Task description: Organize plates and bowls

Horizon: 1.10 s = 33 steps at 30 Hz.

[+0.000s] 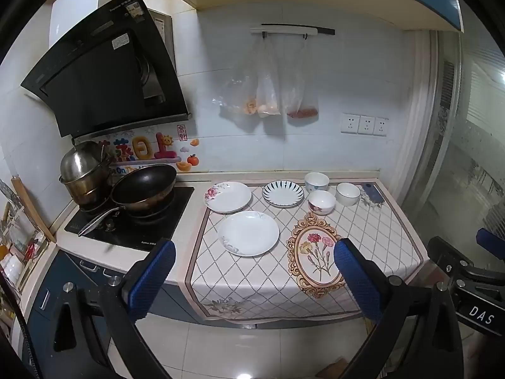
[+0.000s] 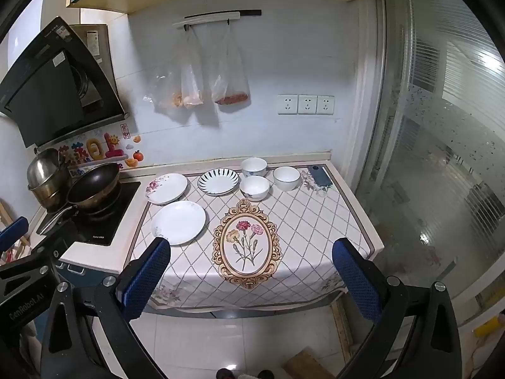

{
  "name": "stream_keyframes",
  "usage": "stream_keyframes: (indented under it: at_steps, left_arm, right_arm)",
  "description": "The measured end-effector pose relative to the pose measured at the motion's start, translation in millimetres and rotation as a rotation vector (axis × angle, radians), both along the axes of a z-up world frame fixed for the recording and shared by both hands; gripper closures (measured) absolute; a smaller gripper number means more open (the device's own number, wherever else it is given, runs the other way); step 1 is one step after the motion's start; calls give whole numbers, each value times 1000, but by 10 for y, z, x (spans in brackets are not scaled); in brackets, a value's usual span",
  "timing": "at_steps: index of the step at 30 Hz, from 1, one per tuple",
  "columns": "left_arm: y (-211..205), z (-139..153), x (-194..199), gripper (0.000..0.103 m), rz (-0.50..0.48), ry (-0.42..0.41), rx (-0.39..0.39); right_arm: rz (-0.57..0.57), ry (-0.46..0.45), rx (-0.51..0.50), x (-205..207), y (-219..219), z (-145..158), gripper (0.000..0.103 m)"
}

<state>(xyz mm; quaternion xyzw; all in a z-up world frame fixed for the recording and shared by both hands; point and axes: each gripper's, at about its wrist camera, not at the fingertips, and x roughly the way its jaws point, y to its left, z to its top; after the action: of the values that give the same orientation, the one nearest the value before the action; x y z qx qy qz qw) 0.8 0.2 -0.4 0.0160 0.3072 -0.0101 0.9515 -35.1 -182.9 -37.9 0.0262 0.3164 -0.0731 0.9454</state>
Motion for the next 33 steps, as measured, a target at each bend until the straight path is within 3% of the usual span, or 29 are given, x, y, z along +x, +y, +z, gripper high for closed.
stream_keyframes:
  at_steps: [33]
  left_arm:
    - [32,-31,-12,0,4,-12,2]
  right_arm:
    - [-3,-5,9,12,-32,-19,0]
